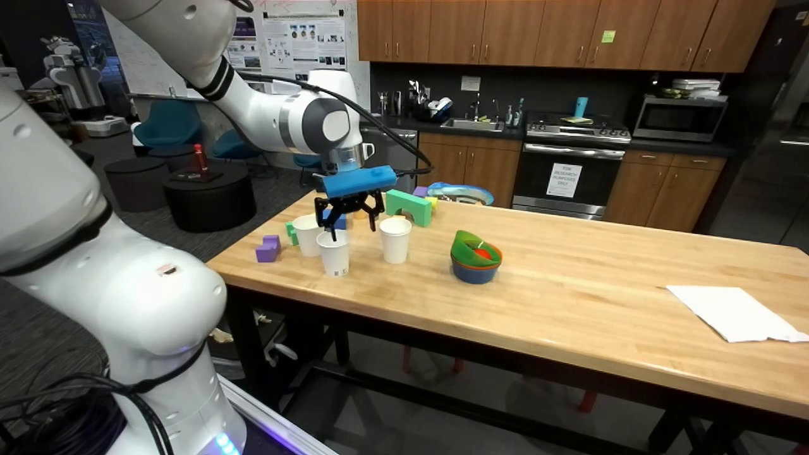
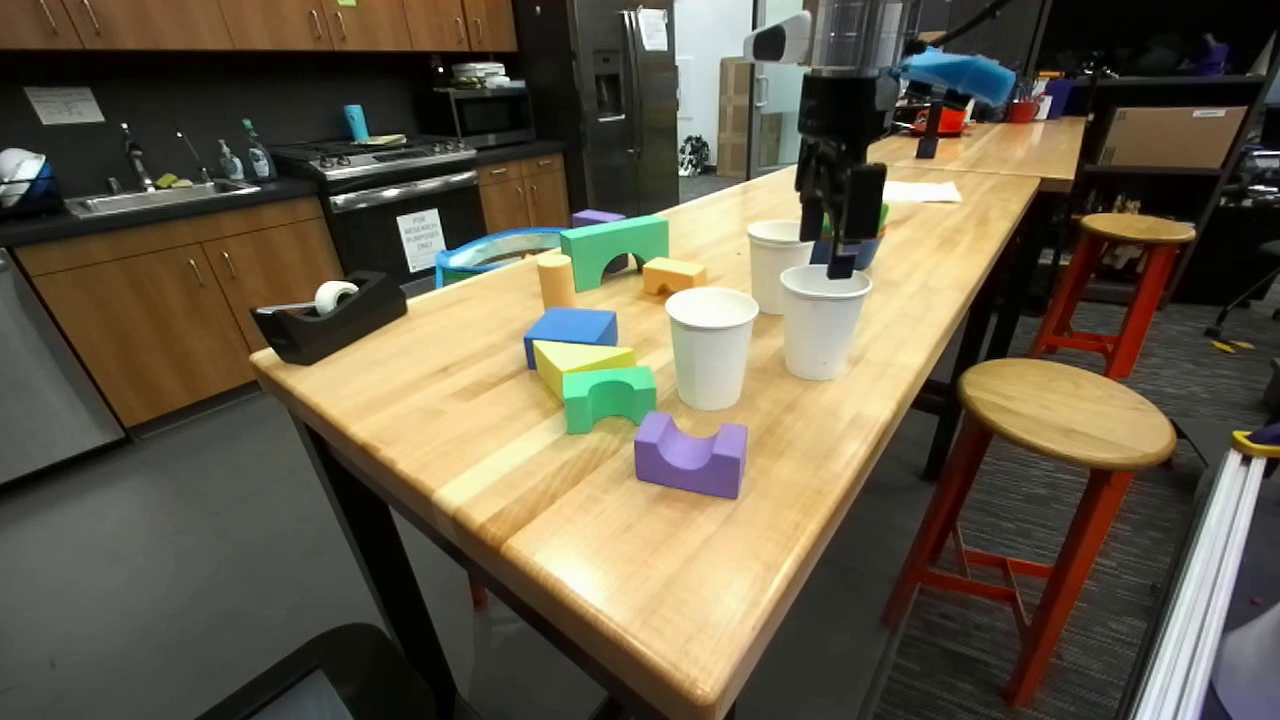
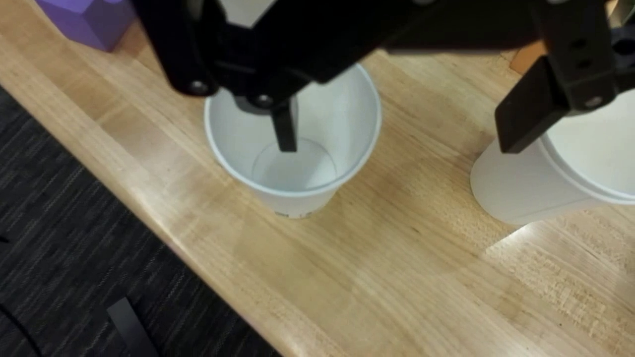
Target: Stack up the paper cups
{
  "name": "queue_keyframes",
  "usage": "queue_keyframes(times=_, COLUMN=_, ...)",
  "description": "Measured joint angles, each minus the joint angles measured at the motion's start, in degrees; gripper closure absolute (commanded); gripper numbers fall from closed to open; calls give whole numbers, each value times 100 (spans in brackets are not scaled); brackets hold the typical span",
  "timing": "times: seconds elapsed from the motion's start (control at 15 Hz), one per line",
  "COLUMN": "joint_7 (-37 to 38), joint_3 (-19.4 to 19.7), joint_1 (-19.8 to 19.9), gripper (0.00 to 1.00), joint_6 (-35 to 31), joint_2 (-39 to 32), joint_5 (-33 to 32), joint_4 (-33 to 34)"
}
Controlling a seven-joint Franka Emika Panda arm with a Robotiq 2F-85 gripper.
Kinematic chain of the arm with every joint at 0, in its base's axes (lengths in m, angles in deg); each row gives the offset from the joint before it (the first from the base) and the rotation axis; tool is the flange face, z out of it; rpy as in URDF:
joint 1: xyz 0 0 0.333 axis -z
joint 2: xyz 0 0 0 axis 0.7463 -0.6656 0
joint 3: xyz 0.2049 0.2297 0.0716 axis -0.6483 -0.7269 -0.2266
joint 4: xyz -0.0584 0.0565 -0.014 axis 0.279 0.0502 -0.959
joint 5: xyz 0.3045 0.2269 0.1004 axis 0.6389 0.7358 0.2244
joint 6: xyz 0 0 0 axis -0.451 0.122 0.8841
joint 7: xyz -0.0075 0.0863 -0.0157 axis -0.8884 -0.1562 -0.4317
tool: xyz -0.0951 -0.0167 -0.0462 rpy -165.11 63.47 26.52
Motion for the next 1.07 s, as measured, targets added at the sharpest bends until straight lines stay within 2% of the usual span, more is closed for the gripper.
queue_keyframes(times=0.13, joint_7=121, joint_3=-64, joint_1=0, gripper=0, joint_6=-46, joint_2=2, joint_5=-149, joint_4=-26)
queue_keyframes(times=0.27, joint_7=221, joint_3=-118, joint_1=-1, gripper=6, joint_6=-65, joint_2=5, joint_5=-257, joint_4=-45)
queue_keyframes(times=0.33, joint_7=235, joint_3=-138, joint_1=-1, gripper=16, joint_6=-65, joint_2=5, joint_5=-272, joint_4=-53)
queue_keyframes(times=0.4, joint_7=240, joint_3=-151, joint_1=-3, gripper=21, joint_6=-65, joint_2=5, joint_5=-273, joint_4=-58)
queue_keyframes(times=0.6, joint_7=240, joint_3=-160, joint_1=-5, gripper=51, joint_6=-63, joint_2=5, joint_5=-273, joint_4=-61)
queue_keyframes(times=0.73, joint_7=240, joint_3=-160, joint_1=-5, gripper=68, joint_6=-61, joint_2=5, joint_5=-273, joint_4=-61)
queue_keyframes(times=1.0, joint_7=239, joint_3=-160, joint_1=-5, gripper=99, joint_6=-58, joint_2=5, joint_5=-273, joint_4=-70)
queue_keyframes(times=1.07, joint_7=239, joint_3=-160, joint_1=-5, gripper=100, joint_6=-57, joint_2=5, joint_5=-273, joint_4=-74)
